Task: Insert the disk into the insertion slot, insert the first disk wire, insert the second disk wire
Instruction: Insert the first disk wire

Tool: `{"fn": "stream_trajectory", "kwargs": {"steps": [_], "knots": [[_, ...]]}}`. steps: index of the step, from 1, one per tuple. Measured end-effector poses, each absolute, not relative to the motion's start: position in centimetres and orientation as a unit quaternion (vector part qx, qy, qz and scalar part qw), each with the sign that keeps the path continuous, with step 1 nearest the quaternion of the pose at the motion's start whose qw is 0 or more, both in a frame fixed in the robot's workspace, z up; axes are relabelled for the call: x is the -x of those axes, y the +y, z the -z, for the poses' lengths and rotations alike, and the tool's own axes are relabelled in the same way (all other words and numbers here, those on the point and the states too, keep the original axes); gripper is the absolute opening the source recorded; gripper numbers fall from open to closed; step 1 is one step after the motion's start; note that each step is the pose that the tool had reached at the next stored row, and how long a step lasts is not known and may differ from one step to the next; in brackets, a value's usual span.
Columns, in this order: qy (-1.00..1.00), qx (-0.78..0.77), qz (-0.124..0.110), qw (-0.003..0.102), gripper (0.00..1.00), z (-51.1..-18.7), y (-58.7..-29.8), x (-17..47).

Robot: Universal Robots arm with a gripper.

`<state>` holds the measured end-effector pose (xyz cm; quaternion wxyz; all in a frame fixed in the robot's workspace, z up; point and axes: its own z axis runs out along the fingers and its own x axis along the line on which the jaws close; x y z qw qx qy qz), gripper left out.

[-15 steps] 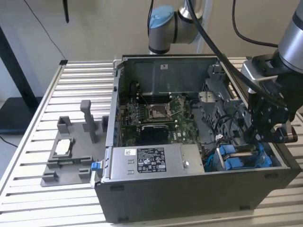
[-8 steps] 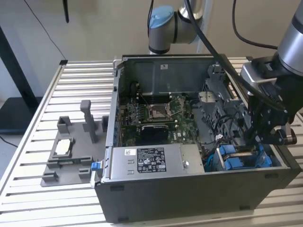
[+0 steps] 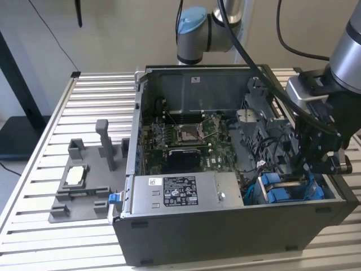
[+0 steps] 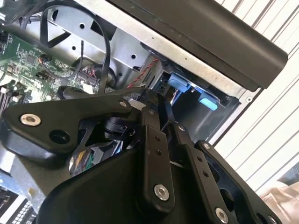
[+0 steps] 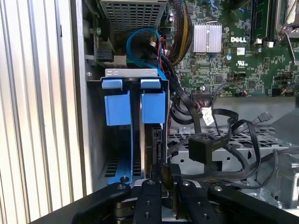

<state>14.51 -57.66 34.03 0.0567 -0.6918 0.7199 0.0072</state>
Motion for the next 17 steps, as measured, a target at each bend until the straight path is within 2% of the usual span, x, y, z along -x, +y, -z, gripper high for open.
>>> {"fn": "stream_trajectory", "kwargs": {"steps": [17], "knots": [[0.724, 0.687, -0.007, 0.057, 0.19, -33.84, -57.75, -14.50]]}}
